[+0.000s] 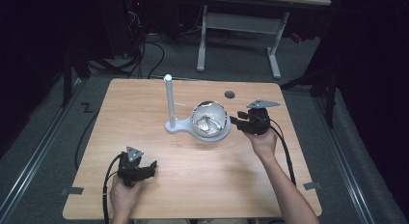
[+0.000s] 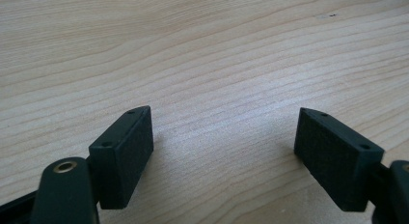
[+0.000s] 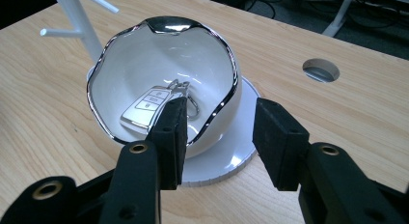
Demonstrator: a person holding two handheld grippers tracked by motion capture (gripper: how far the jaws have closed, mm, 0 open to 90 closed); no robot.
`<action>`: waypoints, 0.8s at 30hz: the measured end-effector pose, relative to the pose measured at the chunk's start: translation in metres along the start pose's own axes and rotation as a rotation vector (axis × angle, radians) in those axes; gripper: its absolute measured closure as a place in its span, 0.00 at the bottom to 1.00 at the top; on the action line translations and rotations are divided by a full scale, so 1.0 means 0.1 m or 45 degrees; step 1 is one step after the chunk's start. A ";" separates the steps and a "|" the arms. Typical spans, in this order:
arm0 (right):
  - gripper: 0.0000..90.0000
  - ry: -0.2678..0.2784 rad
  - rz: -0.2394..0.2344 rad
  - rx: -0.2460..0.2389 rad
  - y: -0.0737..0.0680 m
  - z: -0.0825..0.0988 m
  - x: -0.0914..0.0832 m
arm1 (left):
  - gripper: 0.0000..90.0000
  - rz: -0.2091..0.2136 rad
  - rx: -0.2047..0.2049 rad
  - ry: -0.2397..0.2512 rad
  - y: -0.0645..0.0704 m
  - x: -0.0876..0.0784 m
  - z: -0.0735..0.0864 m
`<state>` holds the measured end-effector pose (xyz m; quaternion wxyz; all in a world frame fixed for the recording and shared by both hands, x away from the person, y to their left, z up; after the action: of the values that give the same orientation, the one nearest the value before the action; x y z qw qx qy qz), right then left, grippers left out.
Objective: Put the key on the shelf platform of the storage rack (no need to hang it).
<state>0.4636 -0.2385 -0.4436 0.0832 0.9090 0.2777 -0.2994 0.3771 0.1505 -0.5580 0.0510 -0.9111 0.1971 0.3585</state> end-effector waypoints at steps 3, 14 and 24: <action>0.63 -0.002 -0.007 -0.007 0.00 0.02 -0.03 | 0.24 -0.001 0.001 0.000 0.00 0.00 0.00; 0.64 0.027 0.012 0.024 0.09 0.08 -0.20 | 0.24 -0.001 0.001 -0.001 0.00 0.00 0.00; 0.62 0.001 0.006 0.037 0.14 0.17 -0.32 | 0.24 -0.002 0.002 0.000 0.00 0.00 0.00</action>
<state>0.4414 -0.2697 -0.4389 0.0705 0.9109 0.2712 -0.3030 0.3770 0.1503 -0.5580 0.0520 -0.9111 0.1967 0.3584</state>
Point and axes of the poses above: each handheld gripper's, and its own axes: x roughly forward along the jaws, z roughly out of its underside, y roughly to its right, the point moved 3 cm from there along x, roughly forward along the jaws, and after that the axes turned 2 degrees about -x, right-handed, at the moved point
